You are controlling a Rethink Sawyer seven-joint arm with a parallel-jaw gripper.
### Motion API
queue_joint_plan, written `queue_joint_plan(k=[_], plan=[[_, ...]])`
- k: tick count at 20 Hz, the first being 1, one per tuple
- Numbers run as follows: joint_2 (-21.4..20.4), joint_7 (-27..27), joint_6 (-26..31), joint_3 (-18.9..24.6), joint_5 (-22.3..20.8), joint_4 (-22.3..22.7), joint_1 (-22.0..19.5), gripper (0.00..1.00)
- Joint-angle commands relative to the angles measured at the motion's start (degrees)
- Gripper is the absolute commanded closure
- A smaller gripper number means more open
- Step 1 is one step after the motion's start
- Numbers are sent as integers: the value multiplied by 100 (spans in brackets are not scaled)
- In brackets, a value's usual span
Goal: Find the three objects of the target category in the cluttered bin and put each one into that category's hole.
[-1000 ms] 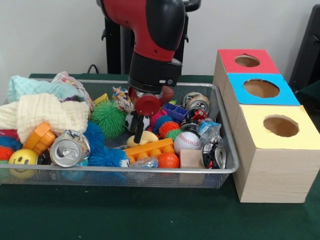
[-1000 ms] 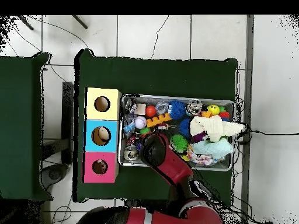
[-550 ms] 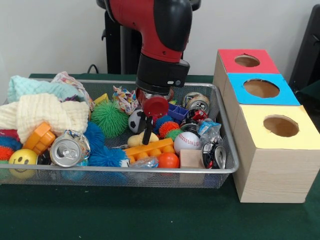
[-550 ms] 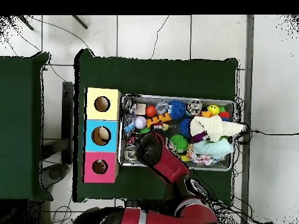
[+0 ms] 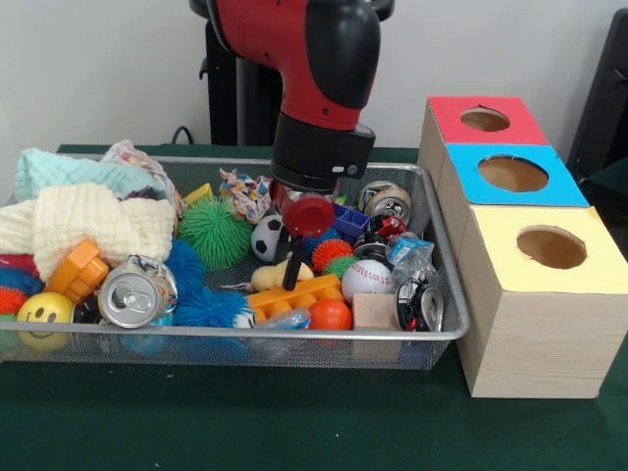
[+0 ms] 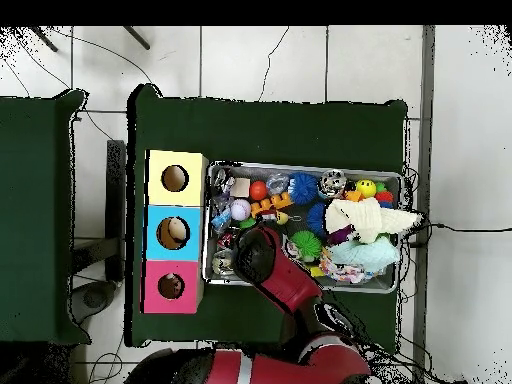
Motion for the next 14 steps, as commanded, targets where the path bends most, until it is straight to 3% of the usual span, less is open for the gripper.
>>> queue_joint_plan(k=[1, 14], plan=[[890, 1051, -29, 659, -17, -462, -277, 0], [1210, 703, 104, 538, 39, -887, -240, 0]])
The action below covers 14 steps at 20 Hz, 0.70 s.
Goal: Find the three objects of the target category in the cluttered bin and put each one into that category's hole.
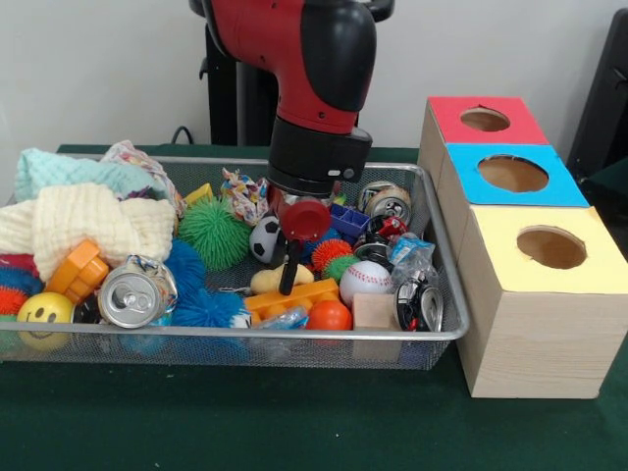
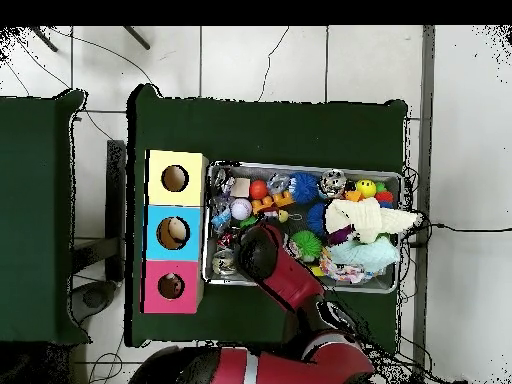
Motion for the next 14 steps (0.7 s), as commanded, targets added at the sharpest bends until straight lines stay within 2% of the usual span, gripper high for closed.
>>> queue_joint_plan(k=[1, 5, 12, 13, 14], plan=[[1212, 698, 79, 502, 33, -826, -176, 0], [1295, 650, 115, 429, 114, -942, -84, 0], [1189, 503, 425, 248, 166, -968, 28, 0], [1189, 502, 392, 274, 74, -966, -15, 100], [1187, 485, 361, 276, 23, -964, -24, 100]])
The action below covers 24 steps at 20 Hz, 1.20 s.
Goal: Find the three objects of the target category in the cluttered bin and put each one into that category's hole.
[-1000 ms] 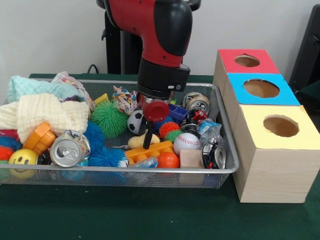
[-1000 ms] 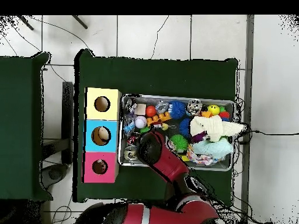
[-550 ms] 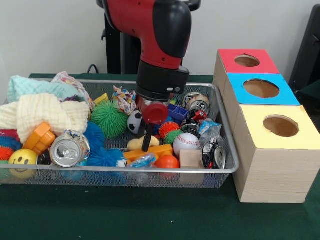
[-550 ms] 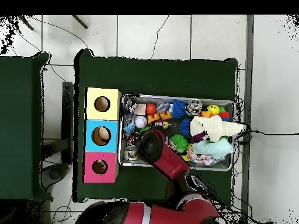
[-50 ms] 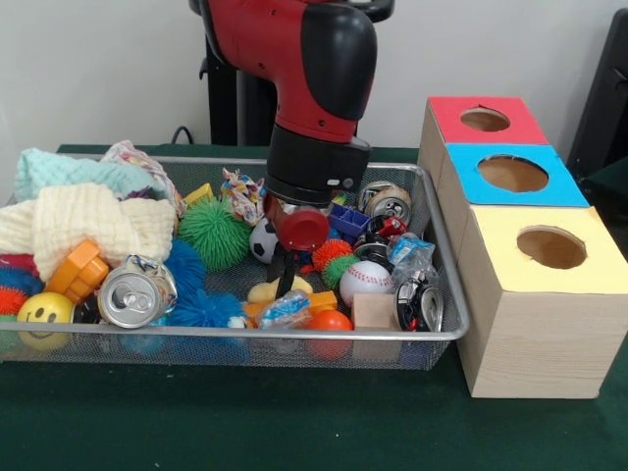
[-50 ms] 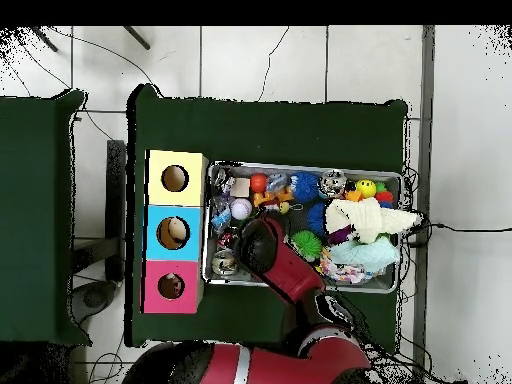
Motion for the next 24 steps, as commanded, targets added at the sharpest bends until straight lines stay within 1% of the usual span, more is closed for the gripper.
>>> queue_joint_plan(k=[1, 2, 3, 5, 7, 11, 13, 17, 18, 19, 20, 22, 24], plan=[[1082, 467, 333, 361, -26, -656, -128, 100], [1080, 450, 303, 363, -77, -654, -137, 100], [1029, 432, 440, 302, 4, -638, -64, 100], [927, 490, 395, 293, -24, -559, -39, 100], [800, 520, 411, 242, -7, -456, 19, 100], [493, 540, 461, 210, -113, -223, 5, 100], [168, 550, 605, 166, -163, 17, 4, 100], [-738, 603, 1116, 103, -227, 581, -2, 100], [-888, 616, 1193, 74, -221, 669, 25, 100], [-1127, 624, 1305, -68, -187, 791, 156, 100], [-1276, 629, 1380, -171, -165, 865, 253, 100], [-1435, 636, 1445, -297, -151, 938, 365, 100], [-1563, 631, 1527, -358, -179, 988, 392, 100]])
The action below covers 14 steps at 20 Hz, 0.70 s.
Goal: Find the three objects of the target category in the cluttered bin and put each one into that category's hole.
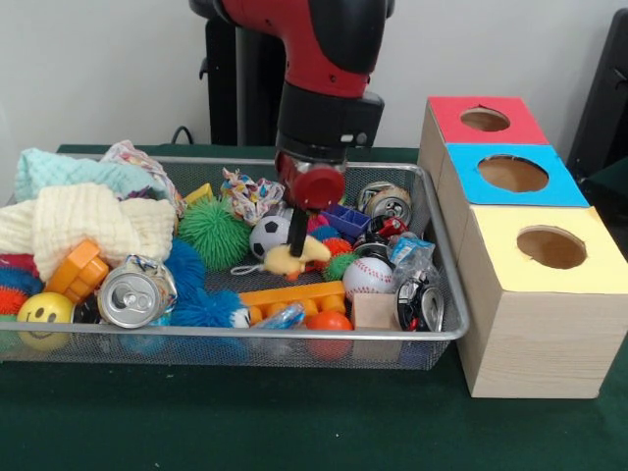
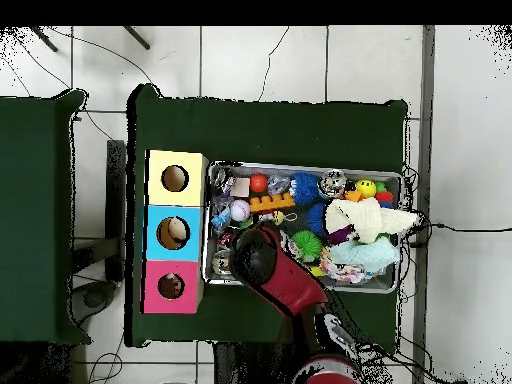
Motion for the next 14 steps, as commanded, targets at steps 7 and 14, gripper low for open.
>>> queue_joint_plan(k=[7, 14], plan=[[-909, 611, 777, -49, -209, 514, 54, 100], [-1133, 800, 914, -201, -13, 706, 386, 100]])
